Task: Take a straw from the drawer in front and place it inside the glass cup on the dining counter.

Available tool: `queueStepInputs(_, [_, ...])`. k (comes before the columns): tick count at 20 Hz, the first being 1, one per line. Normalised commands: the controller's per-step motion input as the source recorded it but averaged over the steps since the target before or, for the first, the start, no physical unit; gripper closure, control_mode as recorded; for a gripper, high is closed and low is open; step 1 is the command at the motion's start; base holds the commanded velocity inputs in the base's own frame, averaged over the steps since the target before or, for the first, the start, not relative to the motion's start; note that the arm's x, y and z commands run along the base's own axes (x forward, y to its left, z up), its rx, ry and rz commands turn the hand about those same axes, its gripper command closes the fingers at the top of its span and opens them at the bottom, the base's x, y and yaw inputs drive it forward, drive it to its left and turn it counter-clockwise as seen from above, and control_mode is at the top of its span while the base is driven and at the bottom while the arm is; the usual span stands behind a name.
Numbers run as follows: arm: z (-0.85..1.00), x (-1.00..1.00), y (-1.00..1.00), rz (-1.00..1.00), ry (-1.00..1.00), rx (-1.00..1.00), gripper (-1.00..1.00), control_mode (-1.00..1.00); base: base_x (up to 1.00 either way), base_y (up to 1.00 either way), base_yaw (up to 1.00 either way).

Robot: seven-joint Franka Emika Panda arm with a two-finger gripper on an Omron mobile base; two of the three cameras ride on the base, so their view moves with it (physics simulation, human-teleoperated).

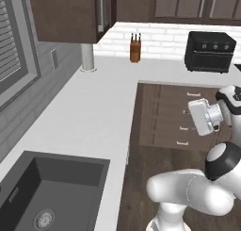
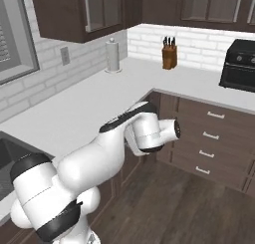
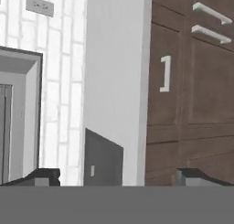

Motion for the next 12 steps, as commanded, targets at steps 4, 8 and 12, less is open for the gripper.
queueStepInputs(4, [-0.81, 0.03, 0.38, 0.00, -0.21, 0.04, -1.00, -1.00, 0.00, 0.00, 0.00])
queueStepInputs(8, [-0.69, 0.00, 0.43, 0.00, -0.25, 0.02, -1.00, -1.00, 0.00, 0.00, 0.00])
queueStepInputs(12, [-0.48, 0.00, 0.59, 0.02, -0.28, 0.00, -1.00, -1.00, 0.00, 0.00, 0.00])
